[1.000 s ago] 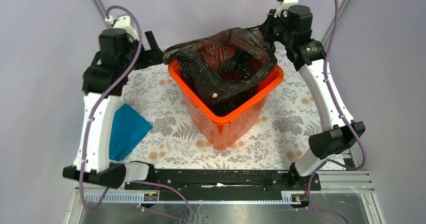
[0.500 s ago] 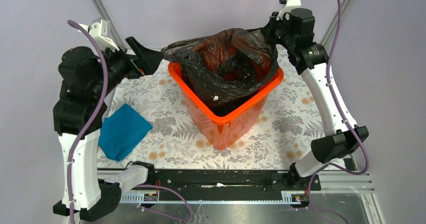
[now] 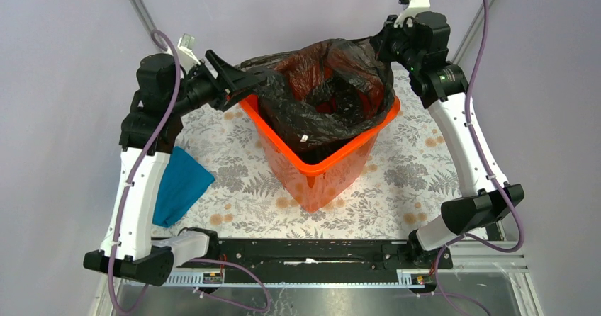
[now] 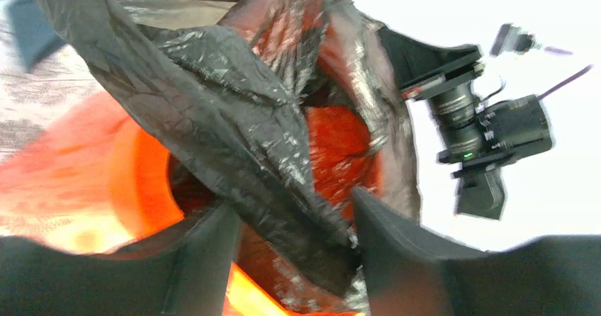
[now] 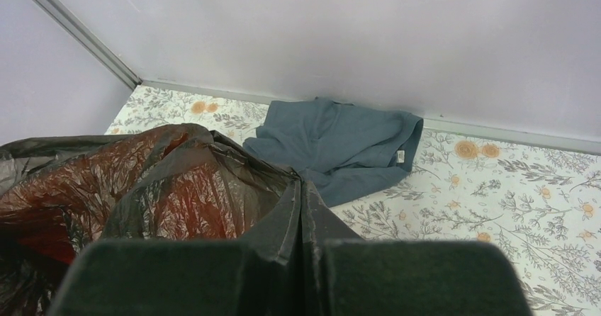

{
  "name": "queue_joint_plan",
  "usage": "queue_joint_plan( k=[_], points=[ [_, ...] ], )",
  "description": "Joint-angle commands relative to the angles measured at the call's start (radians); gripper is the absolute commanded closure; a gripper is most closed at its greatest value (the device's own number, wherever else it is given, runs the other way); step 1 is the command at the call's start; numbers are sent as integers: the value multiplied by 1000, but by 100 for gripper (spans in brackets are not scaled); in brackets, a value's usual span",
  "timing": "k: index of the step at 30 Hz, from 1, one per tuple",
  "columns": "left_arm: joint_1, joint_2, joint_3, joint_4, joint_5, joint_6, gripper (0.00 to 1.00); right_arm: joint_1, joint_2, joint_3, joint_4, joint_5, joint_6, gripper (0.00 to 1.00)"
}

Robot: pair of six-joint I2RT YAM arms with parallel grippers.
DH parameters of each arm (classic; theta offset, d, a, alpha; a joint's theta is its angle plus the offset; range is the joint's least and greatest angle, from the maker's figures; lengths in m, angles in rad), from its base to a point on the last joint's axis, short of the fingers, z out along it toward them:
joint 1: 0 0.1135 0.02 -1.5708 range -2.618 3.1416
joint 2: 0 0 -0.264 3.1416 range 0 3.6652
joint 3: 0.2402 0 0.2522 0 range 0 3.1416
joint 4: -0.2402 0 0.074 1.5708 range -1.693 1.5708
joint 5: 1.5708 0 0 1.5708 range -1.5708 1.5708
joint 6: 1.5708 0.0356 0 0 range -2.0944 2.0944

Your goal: Put the trash bags into the trash bin

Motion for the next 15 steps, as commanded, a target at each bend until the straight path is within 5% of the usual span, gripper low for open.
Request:
queue_joint_plan(
  k=[1,5,15],
  points=[
    [-1,-65,-26,126,31,-38,49,-6,-42,-16,52,0,7,100],
    [0,-129,-94,127,62,19,69,-6,-53,-30,50,29,-6,100],
    [-1,-330,-361,-7,-44,169,82,-6,3,-30,103,-24,23,100]
  ],
)
